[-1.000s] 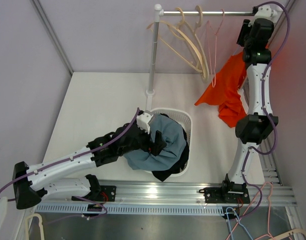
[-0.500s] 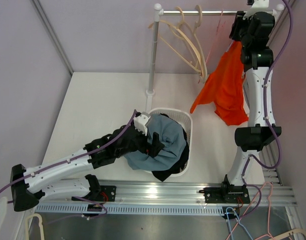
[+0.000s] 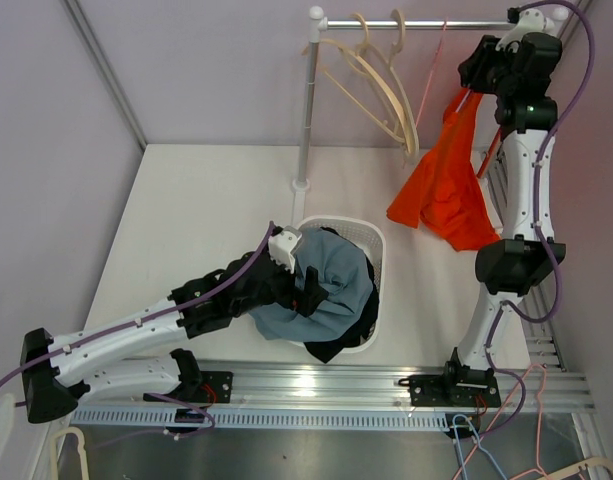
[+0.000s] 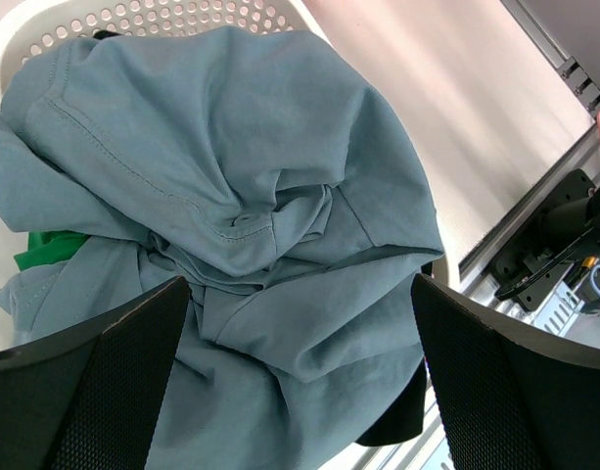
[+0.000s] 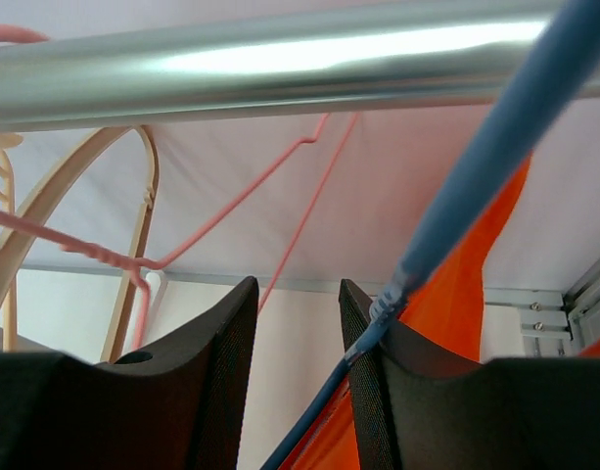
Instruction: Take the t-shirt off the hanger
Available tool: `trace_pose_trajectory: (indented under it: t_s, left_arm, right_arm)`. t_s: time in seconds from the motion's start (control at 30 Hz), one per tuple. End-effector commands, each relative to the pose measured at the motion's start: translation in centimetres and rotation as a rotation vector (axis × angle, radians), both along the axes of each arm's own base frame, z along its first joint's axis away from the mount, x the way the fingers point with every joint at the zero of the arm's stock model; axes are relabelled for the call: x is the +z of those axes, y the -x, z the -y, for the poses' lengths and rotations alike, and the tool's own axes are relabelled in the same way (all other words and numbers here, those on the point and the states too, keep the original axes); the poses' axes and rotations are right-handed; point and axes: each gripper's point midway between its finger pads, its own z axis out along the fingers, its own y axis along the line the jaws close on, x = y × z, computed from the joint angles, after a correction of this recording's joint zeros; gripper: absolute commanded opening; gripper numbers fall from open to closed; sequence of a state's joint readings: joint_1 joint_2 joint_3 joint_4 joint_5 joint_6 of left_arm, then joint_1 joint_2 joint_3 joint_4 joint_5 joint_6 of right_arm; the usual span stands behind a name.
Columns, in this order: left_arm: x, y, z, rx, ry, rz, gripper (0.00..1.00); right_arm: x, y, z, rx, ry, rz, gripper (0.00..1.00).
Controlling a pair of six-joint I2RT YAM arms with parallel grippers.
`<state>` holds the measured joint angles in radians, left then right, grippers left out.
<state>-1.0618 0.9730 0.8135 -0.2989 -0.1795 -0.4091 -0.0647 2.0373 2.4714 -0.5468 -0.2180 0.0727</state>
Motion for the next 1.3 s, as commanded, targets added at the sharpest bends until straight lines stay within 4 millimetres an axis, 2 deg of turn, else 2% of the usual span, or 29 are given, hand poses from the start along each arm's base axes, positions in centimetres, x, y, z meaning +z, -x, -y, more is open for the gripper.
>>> trace_pose_trajectory:
  t_s: [0.0, 0.23, 0.3, 0.43, 0.5, 0.57, 0.6, 0.63, 0.67, 0.7, 0.73, 0.9, 1.07, 1.17, 1.2, 1.27]
  left_arm:
    - [1.1, -0.5, 0.2, 0.004, 0.034, 0.03, 1.0]
    - [1.0, -0.5, 0.4, -0.001, 0.035, 0.03, 0.99]
    - [0.7, -0.4, 0.3, 0.0, 0.029, 0.028, 1.0]
    - [0.6, -0.4, 0.2, 0.003, 0.028, 0.024, 1.0]
    - [0.7, -0.4, 0.2, 0.004, 0.034, 0.025, 1.0]
    - [0.7, -0.4, 0.1, 0.006, 0.036, 0.025, 0.99]
    - [0.8, -0.4, 0.1, 0.007, 0.038, 0.024, 0.99]
    - [0.6, -0.3, 0.1, 0.005, 0.034, 0.022, 1.0]
    - [0.8, -0.3, 0.1, 0.005, 0.038, 0.024, 0.99]
    - [0.7, -0.3, 0.1, 0.007, 0.037, 0.024, 0.99]
    - [0.7, -0.3, 0.0, 0.007, 0.034, 0.023, 0.99]
    - [0.8, -0.2, -0.1, 0.007, 0.039, 0.024, 0.99]
    - [0.6, -0.2, -0.1, 0.009, 0.035, 0.021, 0.99]
    - [0.7, -0.3, -0.1, 0.011, 0.038, 0.023, 1.0]
    - [0.7, -0.2, -0.1, 0.009, 0.038, 0.022, 0.99]
    - [0.7, -0.3, -0.1, 0.01, 0.037, 0.024, 1.0]
  right_arm:
    - [3.1, 0.4, 0.5, 0.05, -0.078, 0.08, 0.0]
    - [0.6, 0.2, 3.0, -0.007, -0.102, -0.001, 0.0]
    - [0.6, 0.4, 3.0, -0.01, -0.099, -0.002, 0.0]
    - [0.9, 0.9, 2.8, -0.002, -0.093, 0.002, 0.1]
    - [1.0, 0.9, 2.8, -0.003, -0.093, 0.002, 0.04]
    - [1.0, 0.9, 3.1, -0.014, -0.091, 0.004, 0.06]
    - [1.1, 1.0, 3.1, -0.015, -0.089, 0.006, 0.09]
    - [1.2, 1.1, 3.2, -0.02, -0.09, 0.004, 0.21]
    - [1.2, 1.2, 3.2, -0.027, -0.089, 0.003, 0.4]
    - [1.4, 1.3, 3.6, -0.044, -0.083, 0.006, 0.65]
    - [1.3, 1.4, 3.7, -0.055, -0.078, 0.002, 0.7]
    - [2.1, 1.8, 4.9, -0.173, -0.007, 0.023, 0.78]
    - [2.5, 1.9, 6.0, -0.257, 0.024, 0.034, 0.82]
    - [1.7, 2.0, 6.6, -0.3, 0.043, 0.0, 0.82]
    - [0.8, 2.3, 6.7, -0.321, 0.059, -0.037, 0.82]
    - [-0.3, 3.1, 6.1, -0.357, 0.123, -0.092, 0.82]
